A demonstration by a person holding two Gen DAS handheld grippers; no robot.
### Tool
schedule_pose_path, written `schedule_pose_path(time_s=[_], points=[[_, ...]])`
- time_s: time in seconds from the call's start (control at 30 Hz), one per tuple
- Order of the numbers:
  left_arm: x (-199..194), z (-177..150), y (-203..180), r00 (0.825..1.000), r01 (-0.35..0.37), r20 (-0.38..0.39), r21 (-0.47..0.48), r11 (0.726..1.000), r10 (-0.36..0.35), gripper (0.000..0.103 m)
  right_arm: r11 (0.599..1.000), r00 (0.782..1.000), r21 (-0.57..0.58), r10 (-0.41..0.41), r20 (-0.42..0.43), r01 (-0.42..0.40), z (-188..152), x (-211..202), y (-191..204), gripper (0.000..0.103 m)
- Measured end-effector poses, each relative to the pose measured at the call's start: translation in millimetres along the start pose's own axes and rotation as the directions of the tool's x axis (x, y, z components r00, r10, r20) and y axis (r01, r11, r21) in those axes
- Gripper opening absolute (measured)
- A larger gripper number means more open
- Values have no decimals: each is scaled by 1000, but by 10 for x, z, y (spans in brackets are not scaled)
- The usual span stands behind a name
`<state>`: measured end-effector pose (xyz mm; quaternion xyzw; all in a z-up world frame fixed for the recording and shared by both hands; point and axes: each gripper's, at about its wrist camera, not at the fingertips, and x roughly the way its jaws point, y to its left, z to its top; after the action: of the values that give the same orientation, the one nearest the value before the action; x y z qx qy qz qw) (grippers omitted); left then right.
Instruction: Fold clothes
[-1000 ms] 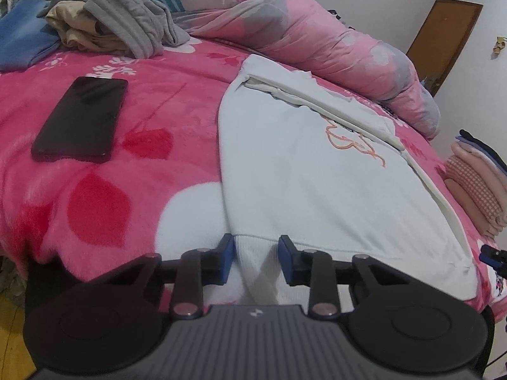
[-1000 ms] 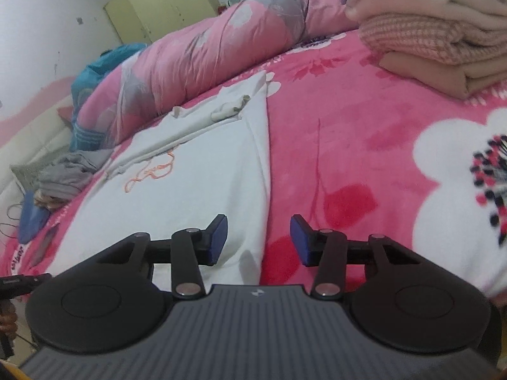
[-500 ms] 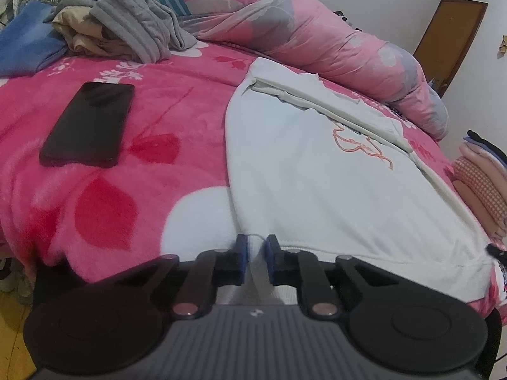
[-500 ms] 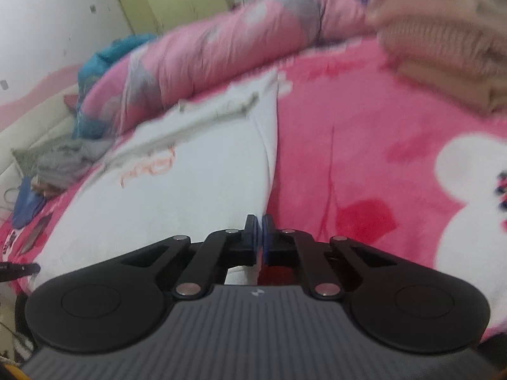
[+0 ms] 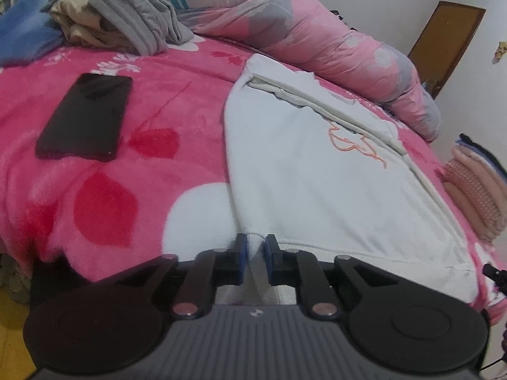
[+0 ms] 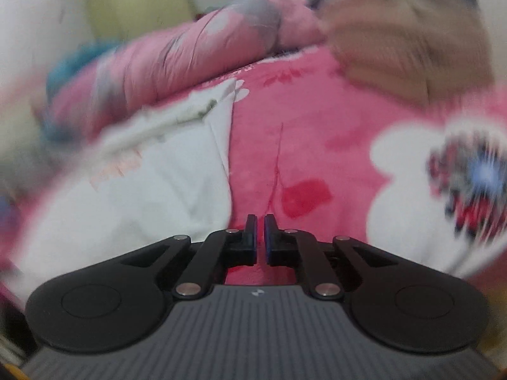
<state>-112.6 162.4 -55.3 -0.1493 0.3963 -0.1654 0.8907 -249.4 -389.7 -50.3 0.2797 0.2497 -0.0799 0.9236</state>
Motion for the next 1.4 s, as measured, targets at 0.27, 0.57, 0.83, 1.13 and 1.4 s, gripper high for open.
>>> schedule_pose_path(time_s=[0.27,0.57,0.83,1.13,1.4], points=[[-24,-149,-85,995,79,-64,36,996,-77,24,974,976,164,178,-129,-156,-82,233,-128,31],[-33,-52,-16,998,56,-1,45,997,-56,30,965,963,199,206,-173,-170,-52,290,-121,30],[-8,-111,28,996,87,-8,69,994,-87,15,940,943,276,261,-209,-199,-65,362,-143,31],[134,-77,127,993,112,23,2,994,-112,19,901,953,396,258,-157,-178,3,447,-267,30],[154,-81,259,986,169,12,-63,984,-169,18,854,940,483,303,-159,-194,-104,356,-392,26]])
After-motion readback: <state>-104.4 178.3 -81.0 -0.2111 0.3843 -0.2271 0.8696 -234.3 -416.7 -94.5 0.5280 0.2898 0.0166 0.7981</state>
